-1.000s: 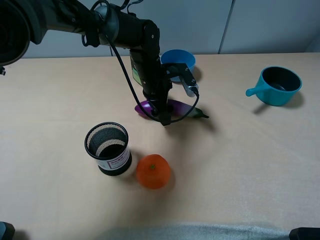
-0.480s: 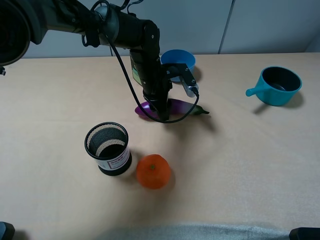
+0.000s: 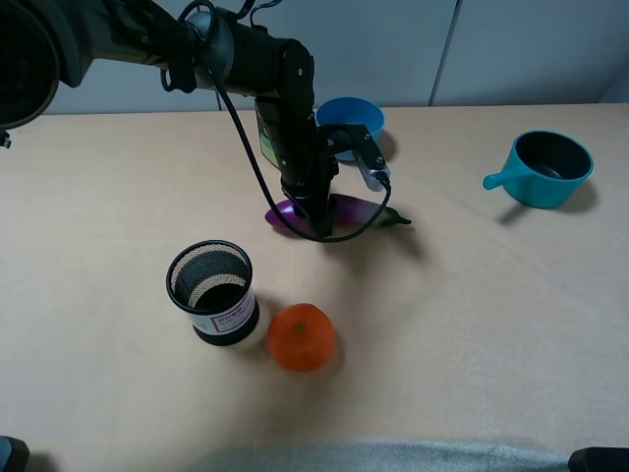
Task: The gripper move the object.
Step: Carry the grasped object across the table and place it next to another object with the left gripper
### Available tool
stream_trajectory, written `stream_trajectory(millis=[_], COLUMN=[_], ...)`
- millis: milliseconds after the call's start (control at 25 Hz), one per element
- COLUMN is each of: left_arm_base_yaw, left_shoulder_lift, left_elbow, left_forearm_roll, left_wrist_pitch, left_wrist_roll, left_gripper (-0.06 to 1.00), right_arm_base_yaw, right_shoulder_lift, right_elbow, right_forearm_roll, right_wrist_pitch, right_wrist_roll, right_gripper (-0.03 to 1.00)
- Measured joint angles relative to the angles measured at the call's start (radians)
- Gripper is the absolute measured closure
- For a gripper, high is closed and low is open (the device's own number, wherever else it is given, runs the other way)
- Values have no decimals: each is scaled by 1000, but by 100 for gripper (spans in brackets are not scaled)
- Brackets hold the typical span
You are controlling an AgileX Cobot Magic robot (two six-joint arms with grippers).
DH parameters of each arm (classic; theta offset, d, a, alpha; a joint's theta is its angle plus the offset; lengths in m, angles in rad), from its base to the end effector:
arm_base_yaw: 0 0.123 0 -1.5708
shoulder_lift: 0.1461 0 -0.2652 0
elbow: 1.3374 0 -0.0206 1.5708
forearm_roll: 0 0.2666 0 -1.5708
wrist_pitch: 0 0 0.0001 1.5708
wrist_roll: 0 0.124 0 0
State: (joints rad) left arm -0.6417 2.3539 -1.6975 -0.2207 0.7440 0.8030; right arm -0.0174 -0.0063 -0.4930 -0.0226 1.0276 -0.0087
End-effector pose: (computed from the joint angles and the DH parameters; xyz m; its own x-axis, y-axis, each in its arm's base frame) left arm 0.3741 -0.3025 0.0372 -0.2474 0.9215 -0.2992 0.9611 0.2725 0.0444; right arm 0.0600 -0.0034 0.2717 -0.4273 -0.0129 -0.9040 0.0262 0.9993 -0.0267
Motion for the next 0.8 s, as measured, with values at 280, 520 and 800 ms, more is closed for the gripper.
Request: stream_trajectory(millis=[280, 520, 800], left_arm_base_yaw=[0, 0, -19], left_shoulder_lift=[0, 0, -25], left_elbow=[-57, -145, -187], left_forearm_roll=[0, 0, 37], left_wrist_pitch=[36, 128, 167], left_wrist_roll=[0, -20, -98], left_gripper=[42, 42, 42], right_arm_base_yaw=[0, 0, 0], right_shoulder_lift=[0, 0, 0], right_elbow=[0, 0, 0], right_forearm_roll=[0, 0, 0], right_wrist_pitch=[0, 0, 0], right_wrist_roll=[0, 0, 0], right_gripper=[28, 28, 28])
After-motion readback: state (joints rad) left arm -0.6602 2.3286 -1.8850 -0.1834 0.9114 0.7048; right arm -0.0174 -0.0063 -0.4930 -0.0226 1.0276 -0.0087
